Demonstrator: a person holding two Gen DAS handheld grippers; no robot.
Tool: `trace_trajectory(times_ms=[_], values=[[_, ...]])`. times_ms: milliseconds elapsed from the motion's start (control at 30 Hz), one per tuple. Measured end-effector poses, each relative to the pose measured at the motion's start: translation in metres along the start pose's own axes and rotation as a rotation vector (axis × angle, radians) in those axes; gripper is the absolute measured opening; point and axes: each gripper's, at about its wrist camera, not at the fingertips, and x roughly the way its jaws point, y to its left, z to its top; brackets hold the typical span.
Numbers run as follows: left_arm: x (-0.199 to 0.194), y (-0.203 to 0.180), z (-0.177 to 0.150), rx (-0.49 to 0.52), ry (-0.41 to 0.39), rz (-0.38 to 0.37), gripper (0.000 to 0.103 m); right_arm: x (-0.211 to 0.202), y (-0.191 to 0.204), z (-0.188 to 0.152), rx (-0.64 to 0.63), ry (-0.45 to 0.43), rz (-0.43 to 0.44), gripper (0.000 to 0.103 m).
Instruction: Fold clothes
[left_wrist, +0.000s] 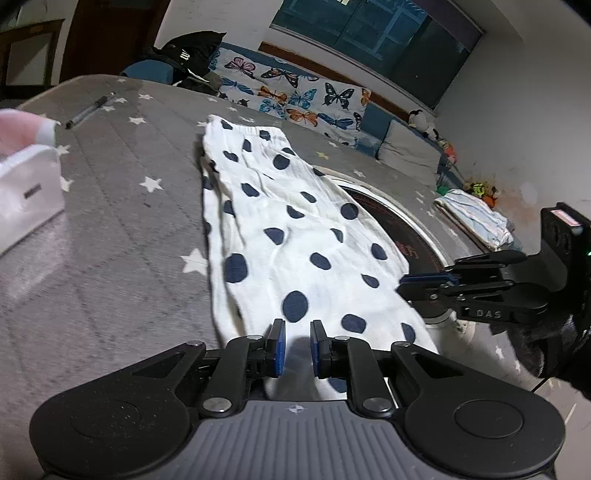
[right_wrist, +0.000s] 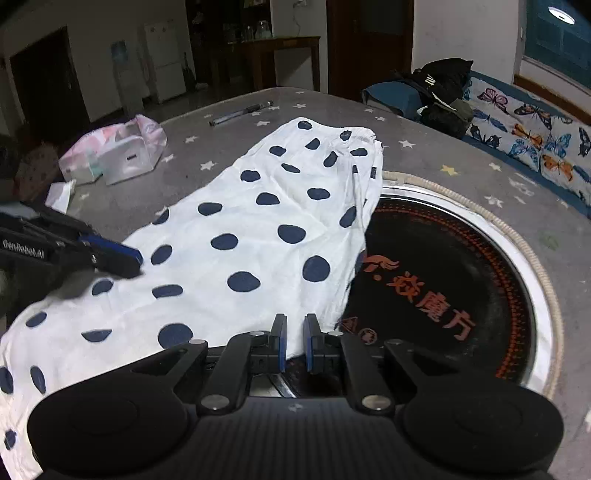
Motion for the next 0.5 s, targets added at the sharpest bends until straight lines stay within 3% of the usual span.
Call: trace_trajectory(times_ms=[333,500], values=[[0.017,-0.015,0.03,0.028,-0.05,-0.019,0.022,0.007,0.007,0.023,-0.011,-0.054,0.033,0.014],[0.039,-0.008,0.04,0.028,-0.042,0.046,0.02,0.019,0.003,0.022,0.003,-0.03,0.034,0.015]])
